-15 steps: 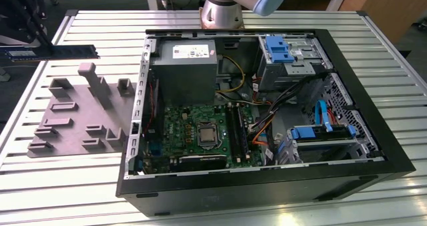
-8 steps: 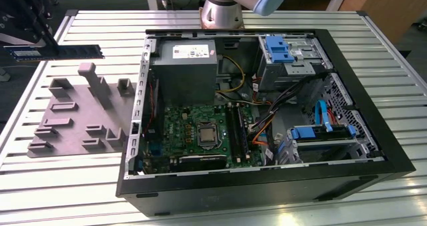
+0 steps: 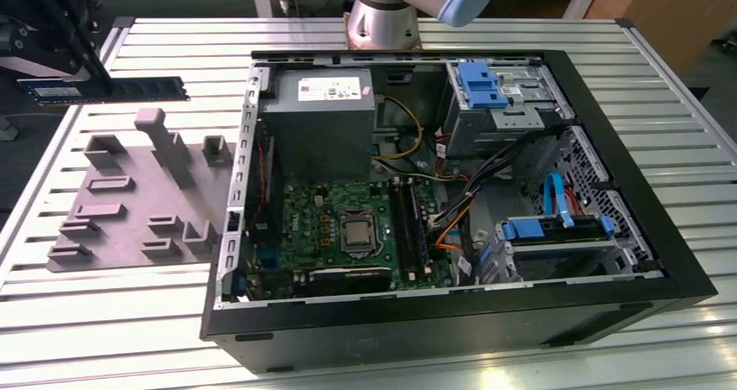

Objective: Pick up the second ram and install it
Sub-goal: 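Pick up the second ram and move it above second insertion slot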

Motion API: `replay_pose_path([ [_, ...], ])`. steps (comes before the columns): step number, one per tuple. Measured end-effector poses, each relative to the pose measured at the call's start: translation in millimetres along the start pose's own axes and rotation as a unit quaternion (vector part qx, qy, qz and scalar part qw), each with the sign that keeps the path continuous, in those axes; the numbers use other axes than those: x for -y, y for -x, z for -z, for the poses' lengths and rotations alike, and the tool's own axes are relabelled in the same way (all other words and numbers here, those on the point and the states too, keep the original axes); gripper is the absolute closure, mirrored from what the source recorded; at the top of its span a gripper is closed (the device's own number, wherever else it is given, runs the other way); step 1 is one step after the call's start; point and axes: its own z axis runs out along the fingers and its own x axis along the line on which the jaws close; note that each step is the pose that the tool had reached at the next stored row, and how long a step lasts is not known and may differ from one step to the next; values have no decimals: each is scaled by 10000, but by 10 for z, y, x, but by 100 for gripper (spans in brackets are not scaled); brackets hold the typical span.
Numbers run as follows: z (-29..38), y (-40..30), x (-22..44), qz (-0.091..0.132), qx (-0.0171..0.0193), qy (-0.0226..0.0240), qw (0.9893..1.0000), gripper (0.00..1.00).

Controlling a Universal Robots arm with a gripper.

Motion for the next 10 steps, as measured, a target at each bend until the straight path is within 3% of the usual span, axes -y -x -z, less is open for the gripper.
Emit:
replay_pose_path([
  [10,-1,1,117,0,0,0,10000,86],
])
